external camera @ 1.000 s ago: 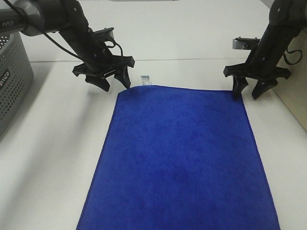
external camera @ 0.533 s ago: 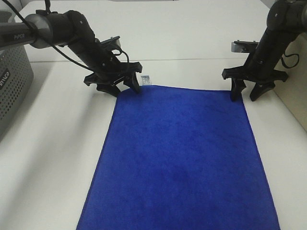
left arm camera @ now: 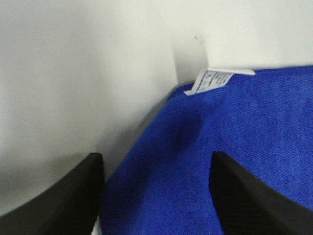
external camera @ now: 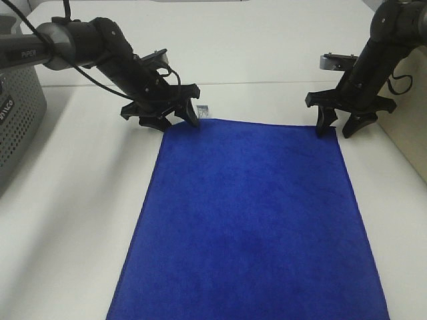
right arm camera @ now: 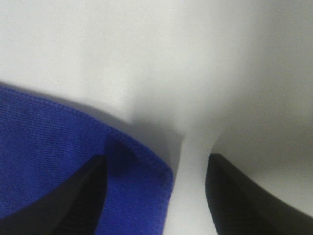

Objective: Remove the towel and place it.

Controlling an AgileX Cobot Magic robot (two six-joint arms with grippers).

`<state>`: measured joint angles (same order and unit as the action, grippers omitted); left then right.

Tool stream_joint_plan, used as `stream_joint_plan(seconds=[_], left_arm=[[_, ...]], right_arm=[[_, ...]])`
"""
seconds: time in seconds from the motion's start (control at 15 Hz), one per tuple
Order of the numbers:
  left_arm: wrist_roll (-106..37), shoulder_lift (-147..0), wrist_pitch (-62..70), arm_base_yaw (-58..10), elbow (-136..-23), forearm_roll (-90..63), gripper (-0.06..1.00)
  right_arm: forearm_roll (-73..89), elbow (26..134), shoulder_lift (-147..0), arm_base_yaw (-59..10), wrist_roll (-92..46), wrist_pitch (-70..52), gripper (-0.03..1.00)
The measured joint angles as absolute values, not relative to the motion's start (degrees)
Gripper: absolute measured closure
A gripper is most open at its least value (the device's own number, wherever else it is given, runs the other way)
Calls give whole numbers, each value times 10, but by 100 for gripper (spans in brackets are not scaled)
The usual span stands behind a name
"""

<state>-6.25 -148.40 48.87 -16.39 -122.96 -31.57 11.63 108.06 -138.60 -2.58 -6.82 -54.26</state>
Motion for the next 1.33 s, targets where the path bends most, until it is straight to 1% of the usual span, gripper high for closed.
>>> stream_joint_plan(seconds=[0.2,0.27,0.33,0.4,0.47,0.53,0.6,0.67,0.73,1.0,1.33], left_arm=[[-69,-1485,488,-169,-1230,-326,36],[-73,-1486,485,-172,-1230,-329,40],[-75,-1488,481,-172,-1230,-330,46],[-76,-1491,478,-174,-1230,-333,55],[-82,-1493,478,-174,-1230,-333,66],[-91,-1494,476,-174,-1230,-333,80],[-104,-1494,471,-174,-1230,-333,91],[-115,-1494,462,-174,-1229,-334,94],[-127,-1494,456,-174,-1229,-335,94],[-160,-1494,451,-174,-1250,-317,94],[-161,-1494,436,-174,-1321,-262,94]], right_arm=[[121,1081,-1387,-53,-73,-522,40],[123,1081,-1388,-62,-73,-516,40],[125,1081,-1388,-67,-74,-513,41],[127,1081,-1388,-69,-76,-513,44],[127,1081,-1388,-69,-78,-513,51],[125,1081,-1389,-69,-78,-513,64],[125,1081,-1389,-69,-79,-513,79],[125,1081,-1391,-69,-81,-513,92],[125,1081,-1391,-69,-83,-513,97],[141,1081,-1391,-69,-99,-503,97],[153,1084,-1379,-93,-198,-403,97]])
